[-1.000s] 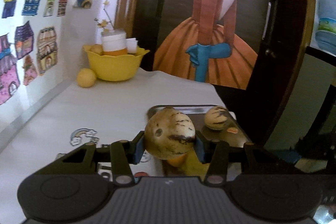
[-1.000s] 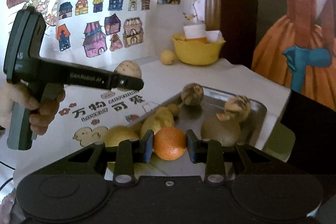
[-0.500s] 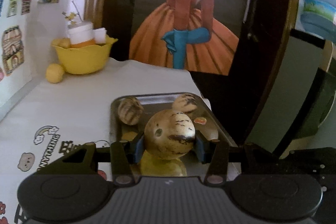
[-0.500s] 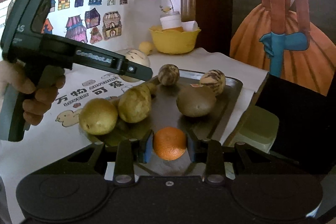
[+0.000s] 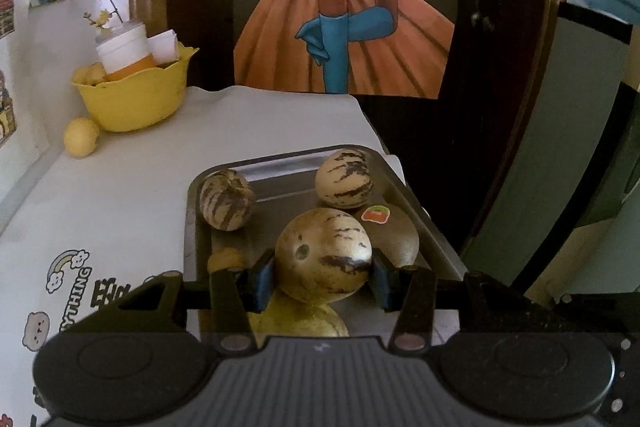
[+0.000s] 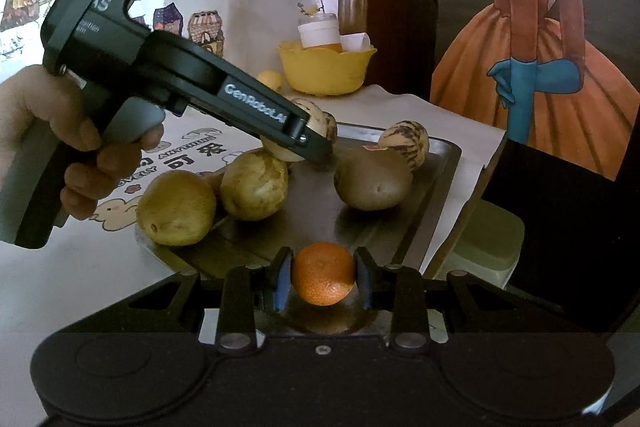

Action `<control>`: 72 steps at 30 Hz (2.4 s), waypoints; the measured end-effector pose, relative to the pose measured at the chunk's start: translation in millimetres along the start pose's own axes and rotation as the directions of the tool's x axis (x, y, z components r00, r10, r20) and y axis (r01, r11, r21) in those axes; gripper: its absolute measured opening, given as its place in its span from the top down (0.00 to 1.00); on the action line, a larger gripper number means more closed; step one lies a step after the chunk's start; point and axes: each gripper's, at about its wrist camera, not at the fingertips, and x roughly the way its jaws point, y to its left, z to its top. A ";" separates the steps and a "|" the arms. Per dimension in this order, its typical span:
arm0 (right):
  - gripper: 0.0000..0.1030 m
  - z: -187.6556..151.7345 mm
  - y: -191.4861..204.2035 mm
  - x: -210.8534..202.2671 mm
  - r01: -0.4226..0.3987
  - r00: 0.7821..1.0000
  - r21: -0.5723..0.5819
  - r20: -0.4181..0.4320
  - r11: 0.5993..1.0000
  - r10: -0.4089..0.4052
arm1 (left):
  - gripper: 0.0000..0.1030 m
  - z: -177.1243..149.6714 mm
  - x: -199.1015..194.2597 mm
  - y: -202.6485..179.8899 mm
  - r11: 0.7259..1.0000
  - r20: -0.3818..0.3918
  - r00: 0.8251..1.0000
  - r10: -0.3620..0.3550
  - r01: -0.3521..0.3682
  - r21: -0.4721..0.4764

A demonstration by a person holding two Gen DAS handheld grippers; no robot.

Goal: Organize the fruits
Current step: 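Carry the striped melon and the orange over the metal tray, then lower both fruits onto the tray and open both grippers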

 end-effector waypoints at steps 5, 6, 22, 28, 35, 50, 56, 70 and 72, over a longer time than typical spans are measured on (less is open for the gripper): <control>0.66 -3.0 1.3 3.6 0.005 1.000 0.009 -0.003 1.000 -0.005 | 0.50 5.2 8.2 -4.9 1.000 -0.029 1.000 0.010 -0.010 0.018; 0.66 -3.3 1.6 4.4 0.008 1.000 0.008 -0.004 1.000 -0.008 | 0.50 6.1 9.9 -5.5 1.000 -0.036 0.999 0.012 -0.011 0.022; 0.66 -3.6 11.7 11.2 0.046 0.999 -0.026 -0.001 0.999 -0.046 | 0.49 10.9 32.5 19.1 0.996 -0.154 0.987 0.040 -0.053 -0.076; 0.66 -3.2 12.3 12.0 0.050 0.999 -0.029 -0.003 0.998 -0.050 | 0.49 6.2 35.7 18.6 0.997 -0.143 0.989 0.039 -0.049 -0.068; 0.65 -4.4 15.1 13.9 0.071 0.997 -0.030 -0.003 0.997 -0.071 | 0.49 6.4 36.7 18.5 0.997 -0.146 0.989 0.036 -0.047 -0.069; 0.59 -5.6 15.4 12.5 0.084 0.997 0.005 -0.002 0.996 -0.084 | 0.44 6.0 30.5 17.3 0.997 -0.136 0.990 0.032 -0.041 -0.063; 0.49 -5.6 14.6 7.1 0.087 0.996 0.043 0.015 0.995 -0.087 | 0.35 5.4 17.1 16.7 0.997 -0.115 0.993 0.017 -0.026 -0.077; 0.26 0.0 19.7 -22.9 0.112 0.989 0.102 0.080 0.988 -0.121 | 0.17 0.5 -40.0 25.2 0.989 0.021 0.999 0.047 -0.043 -0.141; 0.21 1.9 21.2 -27.7 0.117 0.987 0.115 0.093 0.987 -0.128 | 0.12 -1.9 -51.5 27.2 0.988 0.051 0.997 0.058 -0.049 -0.148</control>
